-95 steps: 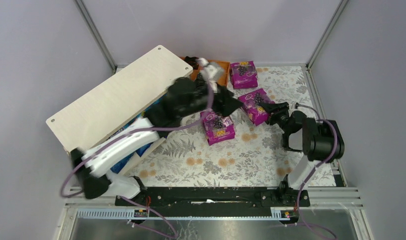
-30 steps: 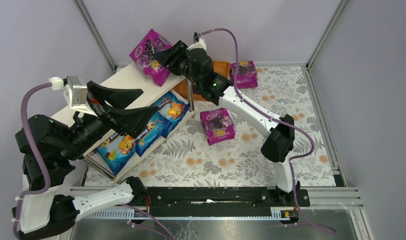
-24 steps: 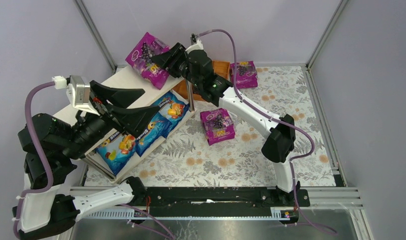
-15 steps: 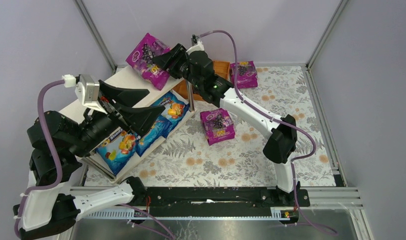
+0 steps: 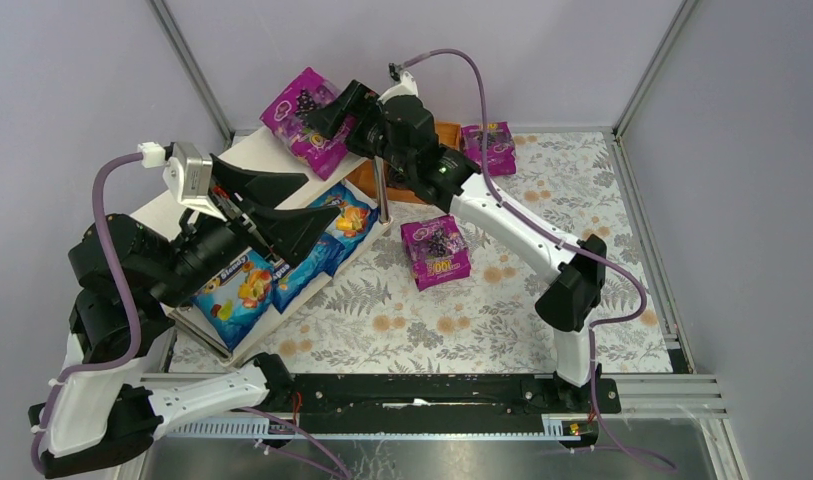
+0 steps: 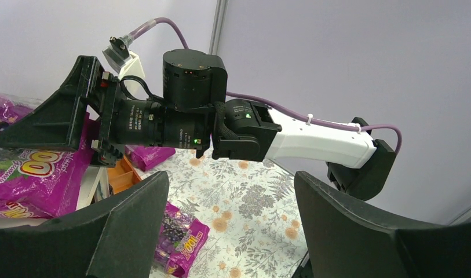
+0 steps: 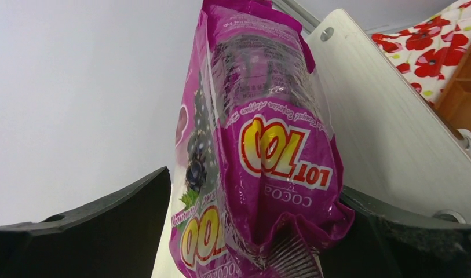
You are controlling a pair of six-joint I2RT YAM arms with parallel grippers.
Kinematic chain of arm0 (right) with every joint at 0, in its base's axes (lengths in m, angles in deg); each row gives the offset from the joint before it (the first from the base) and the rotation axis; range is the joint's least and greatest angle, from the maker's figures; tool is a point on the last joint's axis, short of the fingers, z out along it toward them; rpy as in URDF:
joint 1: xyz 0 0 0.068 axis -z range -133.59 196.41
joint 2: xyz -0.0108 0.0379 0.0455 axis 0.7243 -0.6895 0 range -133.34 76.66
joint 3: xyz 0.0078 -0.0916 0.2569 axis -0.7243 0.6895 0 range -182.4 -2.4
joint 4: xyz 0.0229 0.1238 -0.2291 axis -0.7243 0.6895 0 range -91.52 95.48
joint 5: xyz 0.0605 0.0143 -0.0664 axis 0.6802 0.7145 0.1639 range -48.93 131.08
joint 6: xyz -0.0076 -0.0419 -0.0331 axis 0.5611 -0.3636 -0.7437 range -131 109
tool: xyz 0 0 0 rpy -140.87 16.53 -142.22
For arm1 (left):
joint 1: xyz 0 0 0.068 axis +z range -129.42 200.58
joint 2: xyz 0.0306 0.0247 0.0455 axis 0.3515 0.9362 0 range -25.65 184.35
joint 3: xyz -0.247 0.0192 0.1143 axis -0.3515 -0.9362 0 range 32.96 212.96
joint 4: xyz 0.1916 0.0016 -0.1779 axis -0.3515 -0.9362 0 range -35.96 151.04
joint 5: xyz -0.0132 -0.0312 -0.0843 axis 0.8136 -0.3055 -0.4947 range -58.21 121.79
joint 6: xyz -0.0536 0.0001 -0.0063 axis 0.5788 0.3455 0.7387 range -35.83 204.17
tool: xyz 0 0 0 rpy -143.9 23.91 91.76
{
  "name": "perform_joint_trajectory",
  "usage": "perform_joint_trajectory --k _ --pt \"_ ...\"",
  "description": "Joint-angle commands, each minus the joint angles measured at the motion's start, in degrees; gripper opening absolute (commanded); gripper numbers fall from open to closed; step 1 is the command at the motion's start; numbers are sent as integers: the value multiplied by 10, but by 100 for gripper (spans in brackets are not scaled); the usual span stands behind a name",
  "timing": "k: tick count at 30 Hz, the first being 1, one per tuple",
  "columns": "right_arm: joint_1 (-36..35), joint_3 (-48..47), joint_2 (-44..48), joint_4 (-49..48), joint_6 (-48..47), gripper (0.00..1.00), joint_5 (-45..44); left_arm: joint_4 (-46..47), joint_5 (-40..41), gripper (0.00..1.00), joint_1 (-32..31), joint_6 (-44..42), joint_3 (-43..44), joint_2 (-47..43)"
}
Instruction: Place and organize the candy bags onto the shelf
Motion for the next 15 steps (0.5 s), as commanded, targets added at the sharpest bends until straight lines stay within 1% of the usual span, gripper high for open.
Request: perform_joint_trajectory --k 1,4,7,11,15 --pt "-2 -54 18 73 -39 92 1 31 -3 84 0 -4 -4 3" --pt "-2 -75 10 105 -58 93 4 34 -6 84 0 0 -6 2" --pt "-2 -71 19 111 -83 93 9 37 -9 84 0 4 -8 1" --pt "-1 -88 28 137 -145 100 -21 41 -11 84 0 7 -9 -2" --pt "-2 -110 34 156 -207 100 -22 46 -14 84 -1 8 -8 0"
